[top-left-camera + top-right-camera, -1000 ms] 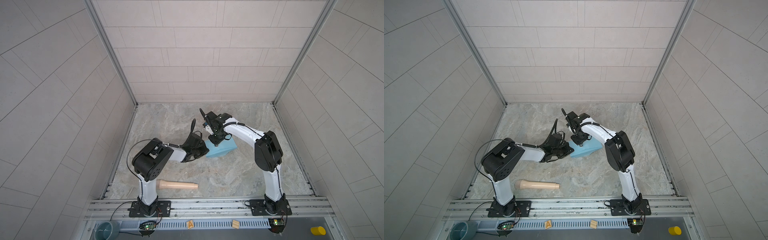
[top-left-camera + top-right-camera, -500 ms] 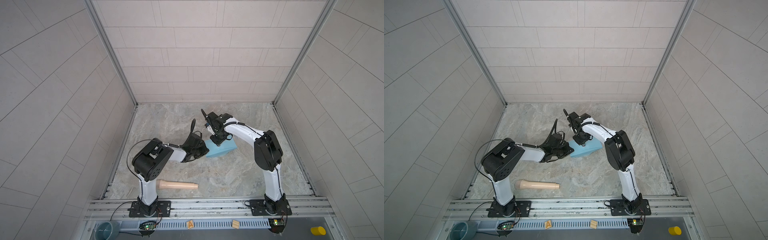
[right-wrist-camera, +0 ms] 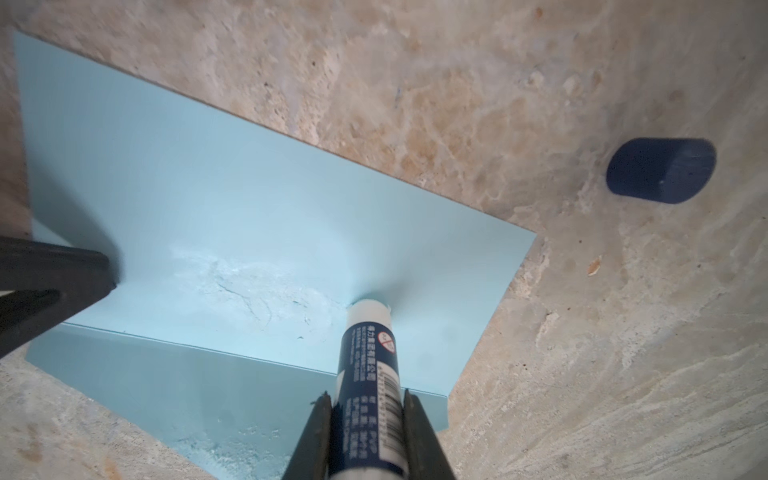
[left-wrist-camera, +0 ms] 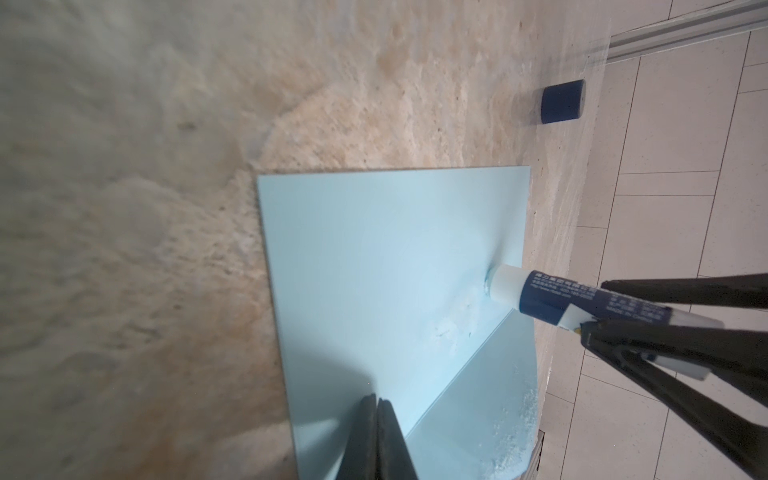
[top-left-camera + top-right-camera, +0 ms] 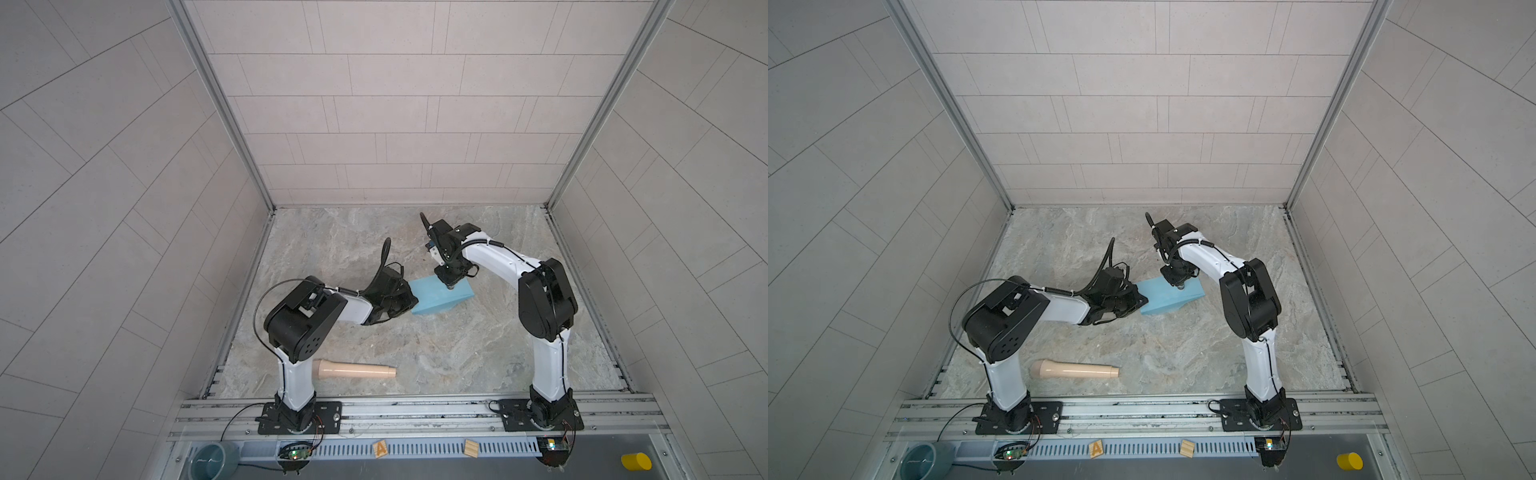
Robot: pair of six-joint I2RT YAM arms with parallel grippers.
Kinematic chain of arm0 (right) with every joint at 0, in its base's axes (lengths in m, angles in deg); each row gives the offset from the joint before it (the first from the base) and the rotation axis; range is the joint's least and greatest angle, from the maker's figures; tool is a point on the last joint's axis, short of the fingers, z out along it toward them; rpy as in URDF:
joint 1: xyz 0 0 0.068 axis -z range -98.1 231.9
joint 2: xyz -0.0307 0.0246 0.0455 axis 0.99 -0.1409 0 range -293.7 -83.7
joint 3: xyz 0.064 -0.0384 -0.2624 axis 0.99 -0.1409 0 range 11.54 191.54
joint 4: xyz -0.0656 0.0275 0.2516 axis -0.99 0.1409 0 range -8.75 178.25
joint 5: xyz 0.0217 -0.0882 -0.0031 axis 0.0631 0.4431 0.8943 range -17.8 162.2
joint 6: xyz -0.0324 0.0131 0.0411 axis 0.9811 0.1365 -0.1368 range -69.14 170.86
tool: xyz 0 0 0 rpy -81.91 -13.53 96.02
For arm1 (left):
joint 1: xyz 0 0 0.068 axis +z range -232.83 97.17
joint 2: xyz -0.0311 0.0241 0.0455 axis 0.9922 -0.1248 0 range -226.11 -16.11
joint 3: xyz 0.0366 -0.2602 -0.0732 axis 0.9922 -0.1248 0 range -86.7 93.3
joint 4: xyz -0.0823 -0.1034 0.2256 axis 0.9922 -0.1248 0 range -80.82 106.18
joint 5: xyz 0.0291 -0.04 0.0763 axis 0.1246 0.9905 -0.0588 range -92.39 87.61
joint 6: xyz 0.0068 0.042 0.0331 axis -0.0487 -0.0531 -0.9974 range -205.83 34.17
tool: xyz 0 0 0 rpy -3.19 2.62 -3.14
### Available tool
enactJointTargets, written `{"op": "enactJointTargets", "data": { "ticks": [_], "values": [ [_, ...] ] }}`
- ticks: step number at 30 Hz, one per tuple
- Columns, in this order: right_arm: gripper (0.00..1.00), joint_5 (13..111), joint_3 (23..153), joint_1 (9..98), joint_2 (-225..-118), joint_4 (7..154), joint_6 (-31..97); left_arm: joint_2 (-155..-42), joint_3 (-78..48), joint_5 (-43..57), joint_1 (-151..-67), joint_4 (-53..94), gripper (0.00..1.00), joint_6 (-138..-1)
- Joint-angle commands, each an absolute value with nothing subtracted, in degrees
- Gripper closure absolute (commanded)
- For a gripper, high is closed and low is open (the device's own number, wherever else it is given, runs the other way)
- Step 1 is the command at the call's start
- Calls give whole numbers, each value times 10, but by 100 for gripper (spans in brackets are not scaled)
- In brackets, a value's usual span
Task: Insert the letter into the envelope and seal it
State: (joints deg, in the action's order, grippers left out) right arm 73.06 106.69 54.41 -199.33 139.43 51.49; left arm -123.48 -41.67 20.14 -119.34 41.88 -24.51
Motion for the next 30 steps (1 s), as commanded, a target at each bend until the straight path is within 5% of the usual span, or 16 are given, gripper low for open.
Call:
{"op": "enactJointTargets", "data": {
  "ticks": [1,11,30],
  "values": [
    [100,736,1051,552,-1974,1399,514,-1246,-428,197,-1196,408,96,-244],
    [100,671,1003,551,-1838,1294,474,-1244,-428,196,-1196,409,96,-242],
    [100,676,989,469,-1911,1304,464,-1244,-425,199,-1196,408,96,-240]
  ]
}}
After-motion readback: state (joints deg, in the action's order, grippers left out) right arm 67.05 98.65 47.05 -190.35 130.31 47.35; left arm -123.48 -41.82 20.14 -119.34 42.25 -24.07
